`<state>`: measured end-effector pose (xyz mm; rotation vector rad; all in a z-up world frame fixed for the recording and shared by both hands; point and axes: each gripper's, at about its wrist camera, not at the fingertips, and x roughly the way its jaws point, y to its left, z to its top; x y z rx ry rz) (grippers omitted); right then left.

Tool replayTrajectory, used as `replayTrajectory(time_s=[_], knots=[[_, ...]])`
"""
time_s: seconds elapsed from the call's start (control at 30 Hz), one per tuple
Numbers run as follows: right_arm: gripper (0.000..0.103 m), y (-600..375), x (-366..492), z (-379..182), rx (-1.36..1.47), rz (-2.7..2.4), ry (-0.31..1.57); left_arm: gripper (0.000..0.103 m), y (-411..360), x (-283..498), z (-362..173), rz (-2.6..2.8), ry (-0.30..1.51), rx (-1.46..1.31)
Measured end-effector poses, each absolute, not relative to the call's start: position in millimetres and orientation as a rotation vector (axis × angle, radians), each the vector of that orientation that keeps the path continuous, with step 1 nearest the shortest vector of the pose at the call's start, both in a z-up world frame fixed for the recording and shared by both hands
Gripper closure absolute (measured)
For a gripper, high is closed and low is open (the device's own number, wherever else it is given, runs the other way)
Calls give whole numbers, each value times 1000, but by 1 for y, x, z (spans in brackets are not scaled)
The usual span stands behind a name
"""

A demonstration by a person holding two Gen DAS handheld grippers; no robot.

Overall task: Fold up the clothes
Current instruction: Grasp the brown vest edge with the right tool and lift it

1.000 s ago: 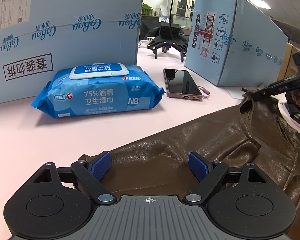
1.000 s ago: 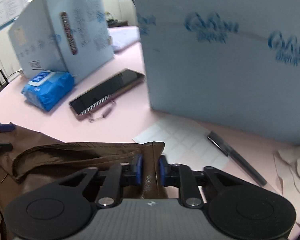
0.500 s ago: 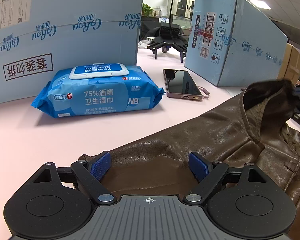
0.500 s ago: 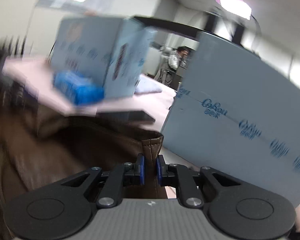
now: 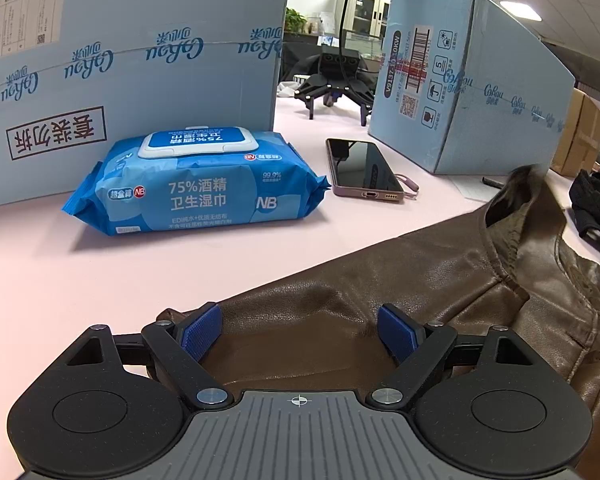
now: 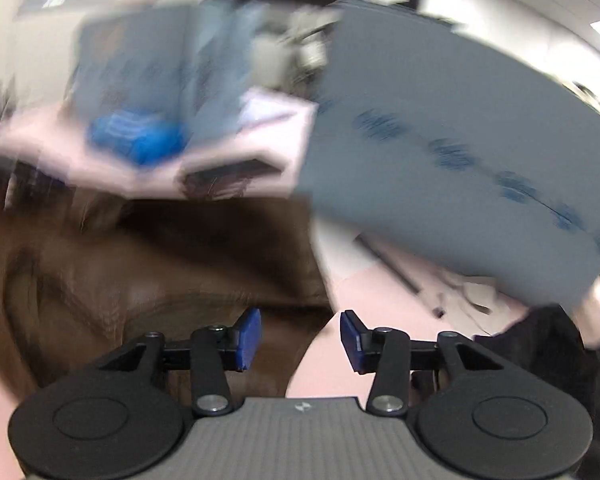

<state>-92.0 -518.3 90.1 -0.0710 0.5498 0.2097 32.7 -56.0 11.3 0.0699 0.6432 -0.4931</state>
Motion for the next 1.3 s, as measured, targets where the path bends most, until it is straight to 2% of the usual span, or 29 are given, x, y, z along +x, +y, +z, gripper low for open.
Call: replayTrajectory(time_s=[0.03,0.1,0.17,0.37,0.57,0.7,0.87,1.17,1.3], knots=[[38,-520,-83,99,1,174,516,16,-56,33,11,-493,643,70],[33,-512,-54,110,45,104,542,16,-57,32,11,-493,643,68],[33,-505,-35,115,5,87,577,16,-58,32,12,-493,643,68],[38,-426,63,119,-296,45,856,16,-57,32,12,-498,642,58],[38,-382,106,88,-605,-60,1111,15,-54,33,12,-508,642,38],[42,-384,104,87,-633,-97,1149,15,-52,33,12,-509,642,35],[42,-374,121,110,-555,-104,1087,15,-52,33,12,-509,641,31],[40,-376,125,74,-658,-141,1238,15,-52,33,12,-510,641,29],[40,-369,131,88,-600,-123,1167,15,-52,32,12,-511,641,27]])
